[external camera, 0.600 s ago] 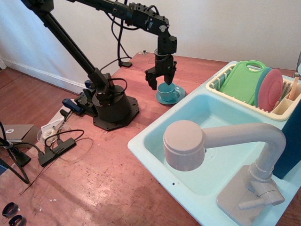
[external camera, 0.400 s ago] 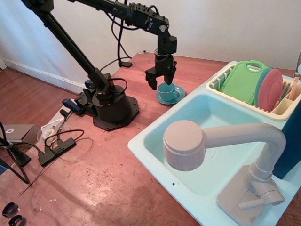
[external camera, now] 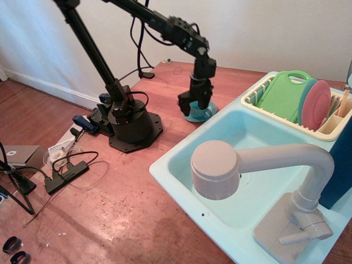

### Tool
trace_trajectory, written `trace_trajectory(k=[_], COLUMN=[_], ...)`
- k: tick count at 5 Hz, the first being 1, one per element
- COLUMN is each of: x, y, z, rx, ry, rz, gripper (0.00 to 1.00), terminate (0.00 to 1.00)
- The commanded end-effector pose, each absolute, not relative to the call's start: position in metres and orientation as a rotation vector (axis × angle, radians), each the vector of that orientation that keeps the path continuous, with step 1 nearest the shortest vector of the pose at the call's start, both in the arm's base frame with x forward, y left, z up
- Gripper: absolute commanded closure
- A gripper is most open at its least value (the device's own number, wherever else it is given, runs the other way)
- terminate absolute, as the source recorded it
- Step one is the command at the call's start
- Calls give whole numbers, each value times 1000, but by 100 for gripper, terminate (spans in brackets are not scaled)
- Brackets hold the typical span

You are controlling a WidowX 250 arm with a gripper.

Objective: Put cup from anywhere into sink

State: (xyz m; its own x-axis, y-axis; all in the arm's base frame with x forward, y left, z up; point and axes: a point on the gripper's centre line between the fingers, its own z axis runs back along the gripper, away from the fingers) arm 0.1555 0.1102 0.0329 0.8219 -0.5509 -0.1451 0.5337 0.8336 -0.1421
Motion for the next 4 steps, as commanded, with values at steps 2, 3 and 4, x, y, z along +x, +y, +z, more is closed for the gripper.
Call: trace_trajectory(k=[2,3,4], x=[153,155,157], y=[116,121,124], z=[-14,1,19], rx=[-130,-79,-48], ry=[146,149,122], rz=[-555,-533,-526], gripper=[0,100,100], terminate=[0,0,0])
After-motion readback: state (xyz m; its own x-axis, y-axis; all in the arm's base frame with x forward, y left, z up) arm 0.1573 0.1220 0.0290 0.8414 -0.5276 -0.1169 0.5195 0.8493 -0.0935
